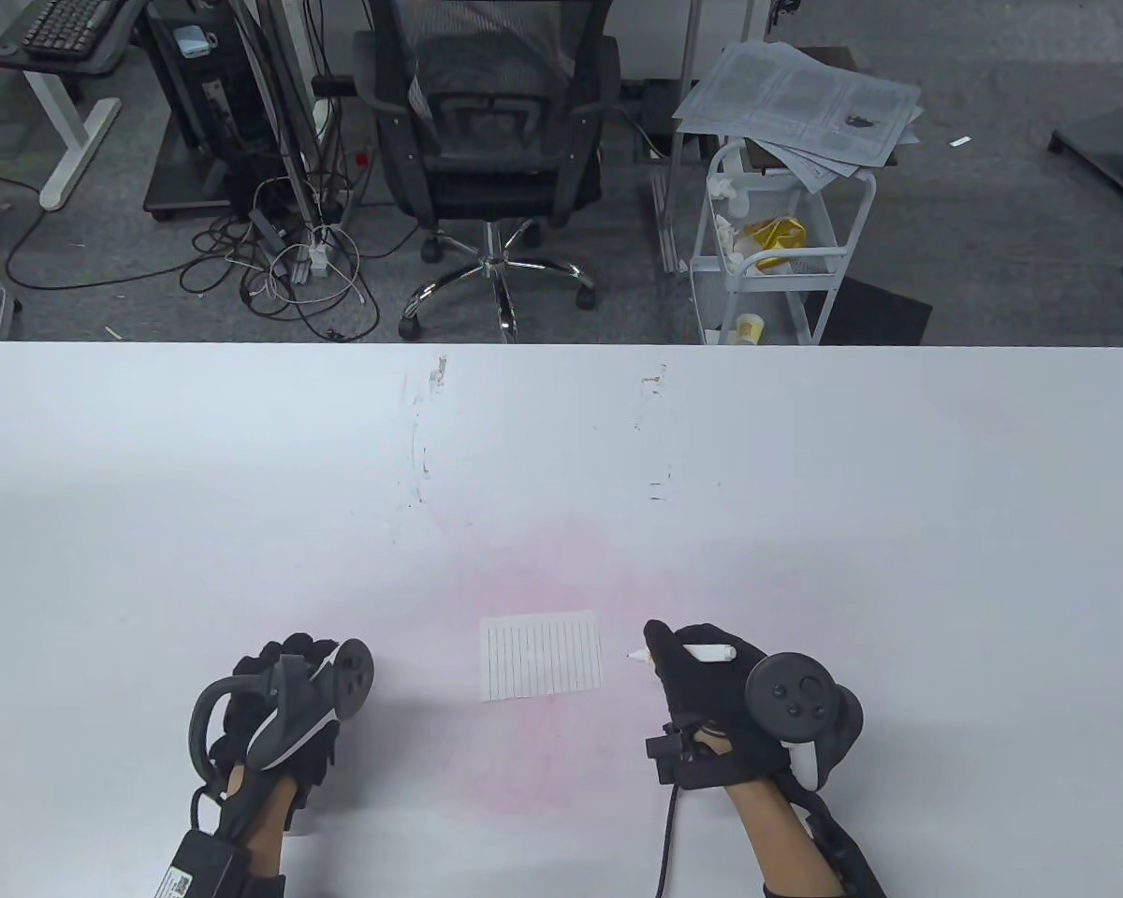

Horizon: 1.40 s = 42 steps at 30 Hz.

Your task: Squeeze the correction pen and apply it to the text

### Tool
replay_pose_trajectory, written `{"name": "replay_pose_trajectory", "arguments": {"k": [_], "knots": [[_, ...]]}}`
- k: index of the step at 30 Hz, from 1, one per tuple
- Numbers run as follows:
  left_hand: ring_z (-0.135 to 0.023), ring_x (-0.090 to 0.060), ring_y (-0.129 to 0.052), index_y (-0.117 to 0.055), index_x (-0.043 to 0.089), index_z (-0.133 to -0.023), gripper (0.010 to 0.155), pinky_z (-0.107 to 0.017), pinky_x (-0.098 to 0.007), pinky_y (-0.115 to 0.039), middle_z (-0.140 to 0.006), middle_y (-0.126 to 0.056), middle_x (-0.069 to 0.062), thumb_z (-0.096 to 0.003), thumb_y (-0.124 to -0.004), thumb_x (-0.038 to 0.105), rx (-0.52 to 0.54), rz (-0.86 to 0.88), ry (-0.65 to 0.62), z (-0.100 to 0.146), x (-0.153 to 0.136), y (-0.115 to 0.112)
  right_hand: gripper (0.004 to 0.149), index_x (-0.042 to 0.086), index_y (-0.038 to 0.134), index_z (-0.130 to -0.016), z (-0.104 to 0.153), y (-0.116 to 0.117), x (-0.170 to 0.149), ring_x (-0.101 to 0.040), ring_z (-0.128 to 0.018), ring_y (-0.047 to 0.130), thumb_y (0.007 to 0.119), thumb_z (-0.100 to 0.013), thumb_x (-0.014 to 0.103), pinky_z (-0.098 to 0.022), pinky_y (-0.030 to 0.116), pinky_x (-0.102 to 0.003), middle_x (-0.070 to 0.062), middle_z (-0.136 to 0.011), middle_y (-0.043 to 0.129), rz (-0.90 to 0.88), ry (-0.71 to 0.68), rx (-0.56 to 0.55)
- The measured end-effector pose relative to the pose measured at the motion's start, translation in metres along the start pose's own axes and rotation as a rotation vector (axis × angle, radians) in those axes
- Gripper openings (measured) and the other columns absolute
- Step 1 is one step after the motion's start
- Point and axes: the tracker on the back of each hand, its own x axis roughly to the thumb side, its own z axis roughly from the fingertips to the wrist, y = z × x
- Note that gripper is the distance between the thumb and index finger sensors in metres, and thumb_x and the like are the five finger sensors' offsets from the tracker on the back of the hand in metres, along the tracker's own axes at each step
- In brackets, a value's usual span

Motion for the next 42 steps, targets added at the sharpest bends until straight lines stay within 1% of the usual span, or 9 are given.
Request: {"name": "replay_pose_trajectory", "arguments": {"k": [4,8,11,18,22,30,35,42], "knots": [[-0.057,-0.02,-0.101,-0.079,0.026,-0.08,0.047,-0.054,-0.041,-0.084,-0.074,-0.093,-0.003,-0.0373,-0.076,0.046,0.066,0.113,-0.072,0.007,0.011,0.013,0.044,0.018,0.096,-0.038,0.001,0.003,0.001,-0.021,-0.013,0.1,0.078,-0.039,0.058,-0.029,0.086,-0.046,-0.001,-0.035,0.097,-0.009,-0.01,0.002],[-0.052,-0.018,-0.103,-0.08,0.024,-0.079,0.048,-0.05,-0.04,-0.086,-0.071,-0.095,-0.002,-0.0371,-0.076,0.046,0.113,0.19,-0.156,0.014,0.025,0.022,0.044,0.019,0.096,-0.039,0.003,0.006,0.004,-0.021,-0.013,0.1,0.078,-0.039,0.058,-0.029,0.086,-0.046,-0.001,-0.035,0.097,-0.028,-0.026,0.012],[-0.049,-0.017,-0.104,-0.08,0.025,-0.079,0.047,-0.049,-0.039,-0.087,-0.069,-0.096,-0.002,-0.0372,-0.076,0.046,0.117,0.278,-0.225,0.019,0.039,0.028,0.044,0.019,0.096,-0.038,0.005,0.01,0.008,-0.021,-0.013,0.1,0.078,-0.039,0.058,-0.029,0.086,-0.046,-0.001,-0.035,0.097,-0.039,-0.042,0.023],[-0.043,-0.015,-0.105,-0.079,0.023,-0.079,0.047,-0.044,-0.038,-0.089,-0.063,-0.099,0.0,-0.0375,-0.076,0.045,0.156,0.354,-0.372,0.033,0.07,0.037,0.044,0.019,0.096,-0.038,0.012,0.018,0.019,-0.021,-0.013,0.1,0.078,-0.039,0.059,-0.028,0.086,-0.046,-0.001,-0.035,0.097,-0.066,-0.088,0.05],[-0.04,-0.013,-0.106,-0.079,0.022,-0.079,0.047,-0.042,-0.037,-0.09,-0.061,-0.1,0.001,-0.0376,-0.076,0.044,0.186,0.387,-0.437,0.04,0.084,0.04,0.044,0.019,0.096,-0.039,0.017,0.025,0.026,-0.021,-0.013,0.1,0.078,-0.039,0.059,-0.028,0.086,-0.046,-0.001,-0.035,0.097,-0.101,-0.105,0.083],[-0.038,-0.013,-0.107,-0.079,0.021,-0.079,0.047,-0.041,-0.036,-0.091,-0.06,-0.101,0.001,-0.0378,-0.077,0.043,0.235,0.421,-0.504,0.051,0.103,0.042,0.044,0.019,0.096,-0.039,0.027,0.042,0.04,-0.021,-0.012,0.1,0.077,-0.039,0.059,-0.028,0.087,-0.046,-0.001,-0.035,0.097,-0.124,-0.158,0.155],[-0.039,-0.013,-0.107,-0.079,0.021,-0.08,0.047,-0.041,-0.036,-0.091,-0.06,-0.101,0.001,-0.0376,-0.077,0.043,0.275,0.439,-0.52,0.055,0.107,0.045,0.044,0.019,0.096,-0.039,0.031,0.049,0.045,-0.021,-0.012,0.1,0.077,-0.039,0.059,-0.028,0.087,-0.046,-0.001,-0.035,0.097,-0.134,-0.171,0.185],[-0.04,-0.013,-0.107,-0.079,0.021,-0.08,0.047,-0.042,-0.036,-0.091,-0.061,-0.101,0.001,-0.0377,-0.077,0.043,0.285,0.453,-0.54,0.058,0.11,0.046,0.044,0.019,0.096,-0.038,0.033,0.055,0.046,-0.021,-0.012,0.1,0.077,-0.039,0.059,-0.028,0.087,-0.046,-0.001,-0.035,0.097,-0.131,-0.172,0.207]]}}
